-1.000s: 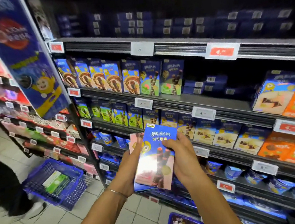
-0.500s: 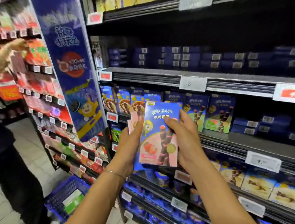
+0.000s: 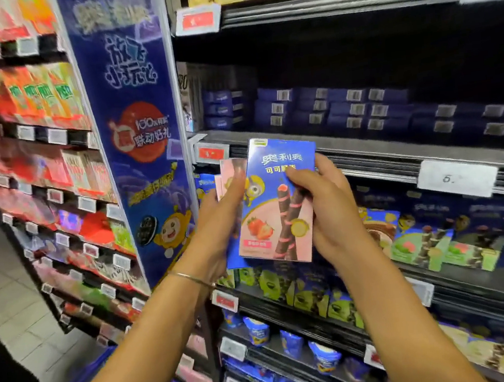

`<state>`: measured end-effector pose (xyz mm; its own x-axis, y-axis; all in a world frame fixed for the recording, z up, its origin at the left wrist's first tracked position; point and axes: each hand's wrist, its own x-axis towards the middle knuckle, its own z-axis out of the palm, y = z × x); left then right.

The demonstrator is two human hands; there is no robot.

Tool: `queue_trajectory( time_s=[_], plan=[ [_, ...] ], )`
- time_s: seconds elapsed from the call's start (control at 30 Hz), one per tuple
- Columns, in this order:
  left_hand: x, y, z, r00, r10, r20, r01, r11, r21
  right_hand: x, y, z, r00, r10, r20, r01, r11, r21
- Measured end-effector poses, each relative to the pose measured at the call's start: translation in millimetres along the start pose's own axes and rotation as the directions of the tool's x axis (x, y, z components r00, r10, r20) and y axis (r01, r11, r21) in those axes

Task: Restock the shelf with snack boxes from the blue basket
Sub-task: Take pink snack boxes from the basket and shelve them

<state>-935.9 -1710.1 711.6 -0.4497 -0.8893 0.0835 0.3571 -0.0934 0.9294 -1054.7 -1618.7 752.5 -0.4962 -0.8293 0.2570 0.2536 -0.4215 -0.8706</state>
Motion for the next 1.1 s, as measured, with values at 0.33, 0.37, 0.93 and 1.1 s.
queue_trajectory(
  time_s=[0.33, 0.37, 0.93, 1.1],
  plan=[
    [60, 54, -3, 0.990, 0.071, 0.122, -0.061, 0.994, -0.087, 65, -35, 36, 0.994, -0.079, 0.078, 0.084, 0.995, -0.060],
    [65, 61, -2, 0.988, 0.079, 0.130, -0.069, 0.994, -0.080, 73, -42, 37, 0.993, -0.083, 0.086, 0.089, 0.994, -0.058],
    [114, 107, -5, 0.933, 0.355, 0.056, -0.359, 0.926, 0.121, 229, -60, 28, 0.982, -0.038, -0.185, -0.035, 0.925, -0.378],
    [123, 113, -10, 0.941, 0.330, 0.074, -0.336, 0.938, 0.086, 256, -44, 36, 0.995, -0.020, -0.093, -0.037, 0.816, -0.577]
  ],
)
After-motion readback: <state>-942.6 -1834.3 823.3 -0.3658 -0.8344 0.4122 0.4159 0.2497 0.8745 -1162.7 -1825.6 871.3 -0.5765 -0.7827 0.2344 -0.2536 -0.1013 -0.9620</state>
